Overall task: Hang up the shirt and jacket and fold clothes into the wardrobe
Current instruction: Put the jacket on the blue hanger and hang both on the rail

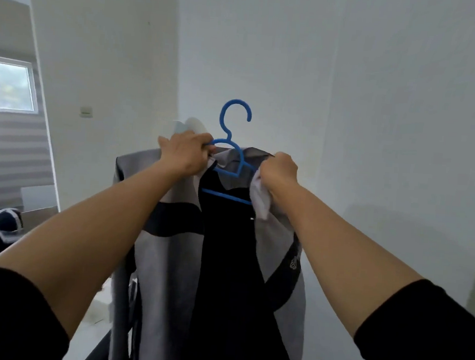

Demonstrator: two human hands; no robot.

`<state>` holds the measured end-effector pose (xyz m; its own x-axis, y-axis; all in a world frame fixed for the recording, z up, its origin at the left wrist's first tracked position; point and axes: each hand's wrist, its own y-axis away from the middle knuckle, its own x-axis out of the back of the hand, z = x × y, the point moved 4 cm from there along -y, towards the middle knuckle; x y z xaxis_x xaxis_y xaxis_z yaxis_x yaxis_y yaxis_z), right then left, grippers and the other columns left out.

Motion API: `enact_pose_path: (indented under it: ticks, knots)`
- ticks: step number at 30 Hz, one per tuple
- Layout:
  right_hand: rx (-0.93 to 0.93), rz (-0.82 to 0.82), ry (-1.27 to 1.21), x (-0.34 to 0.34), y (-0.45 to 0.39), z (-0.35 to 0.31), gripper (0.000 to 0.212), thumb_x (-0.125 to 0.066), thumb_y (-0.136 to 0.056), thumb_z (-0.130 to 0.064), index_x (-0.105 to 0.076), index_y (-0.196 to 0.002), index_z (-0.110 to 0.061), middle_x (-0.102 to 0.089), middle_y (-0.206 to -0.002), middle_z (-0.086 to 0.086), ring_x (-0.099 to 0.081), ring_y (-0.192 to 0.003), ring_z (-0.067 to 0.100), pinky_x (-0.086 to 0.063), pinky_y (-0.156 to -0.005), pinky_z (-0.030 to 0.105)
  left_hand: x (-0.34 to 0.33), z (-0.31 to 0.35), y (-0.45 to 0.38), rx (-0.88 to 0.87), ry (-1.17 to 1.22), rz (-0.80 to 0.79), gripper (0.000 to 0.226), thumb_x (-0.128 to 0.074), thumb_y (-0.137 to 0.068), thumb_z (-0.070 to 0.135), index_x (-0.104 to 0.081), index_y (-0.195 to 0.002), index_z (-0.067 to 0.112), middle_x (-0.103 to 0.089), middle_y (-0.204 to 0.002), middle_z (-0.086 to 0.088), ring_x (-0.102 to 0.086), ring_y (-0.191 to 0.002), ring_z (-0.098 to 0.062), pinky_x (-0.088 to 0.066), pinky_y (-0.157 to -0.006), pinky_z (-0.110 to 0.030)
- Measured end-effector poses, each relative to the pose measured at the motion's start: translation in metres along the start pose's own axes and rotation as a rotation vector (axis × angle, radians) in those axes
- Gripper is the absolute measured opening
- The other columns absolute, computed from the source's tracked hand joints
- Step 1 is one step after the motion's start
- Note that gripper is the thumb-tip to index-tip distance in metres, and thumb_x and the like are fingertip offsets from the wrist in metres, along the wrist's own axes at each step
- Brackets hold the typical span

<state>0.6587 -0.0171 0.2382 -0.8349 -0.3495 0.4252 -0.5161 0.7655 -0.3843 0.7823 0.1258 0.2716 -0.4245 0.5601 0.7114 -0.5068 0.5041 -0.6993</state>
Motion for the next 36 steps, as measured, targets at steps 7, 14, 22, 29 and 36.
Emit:
enact_pose_path:
  ticks: [7,14,22,29,36]
  knots:
    - [0.539,-0.034,0.614,-0.001,0.001,-0.007,0.032,-0.044,-0.096,-0.027,-0.059,-0.124,-0.033,-0.051,-0.114,0.005,-0.044,-0.109,0.025,-0.039,-0.089,0.035,0.013,-0.012,0.001,0.135,0.357,0.198,0.019,-0.040,-0.097,0.027,-0.058,-0.092,0.024,-0.047,-0.090,-0.002,-0.042,-0.083,-0.021,-0.020,-0.077,-0.038]
    - [0.930,0.201,0.487,0.026,0.012,-0.010,0.029,-0.049,-0.089,-0.011,-0.063,-0.113,-0.017,-0.049,-0.103,0.014,-0.046,-0.092,0.031,-0.049,-0.069,0.042,0.016,-0.031,0.001,0.128,0.484,0.262,0.020,-0.039,-0.097,0.027,-0.059,-0.095,0.024,-0.051,-0.092,0.000,-0.043,-0.086,-0.018,-0.020,-0.080,-0.036]
    - [0.659,-0.080,0.410,0.028,0.008,-0.014,0.037,-0.048,-0.091,-0.010,-0.040,-0.125,-0.021,-0.047,-0.065,0.003,-0.049,-0.067,0.027,-0.047,-0.071,0.039,0.008,-0.054,-0.002,0.096,0.592,0.235,0.028,-0.042,-0.098,0.025,-0.066,-0.111,0.021,-0.059,-0.107,-0.007,-0.053,-0.101,-0.024,-0.034,-0.095,-0.031]
    - [0.624,0.062,0.450,0.022,0.005,-0.014,0.034,-0.047,-0.088,-0.008,-0.039,-0.120,-0.019,-0.047,-0.066,0.004,-0.050,-0.067,0.030,-0.047,-0.067,0.040,-0.006,-0.079,0.014,0.218,0.281,0.216,0.030,-0.042,-0.098,0.026,-0.066,-0.115,0.020,-0.062,-0.107,-0.023,-0.058,-0.097,-0.042,-0.044,-0.083,-0.040]
    - [0.581,0.186,0.513,0.008,0.008,-0.024,0.032,-0.048,-0.089,-0.005,-0.037,-0.117,-0.018,-0.052,-0.077,0.006,-0.050,-0.067,0.028,-0.036,-0.059,0.032,-0.023,-0.012,0.026,0.124,0.667,0.221,0.038,-0.043,-0.096,0.009,-0.048,-0.133,0.014,-0.066,-0.107,-0.018,-0.061,-0.095,-0.035,-0.042,-0.081,-0.035]
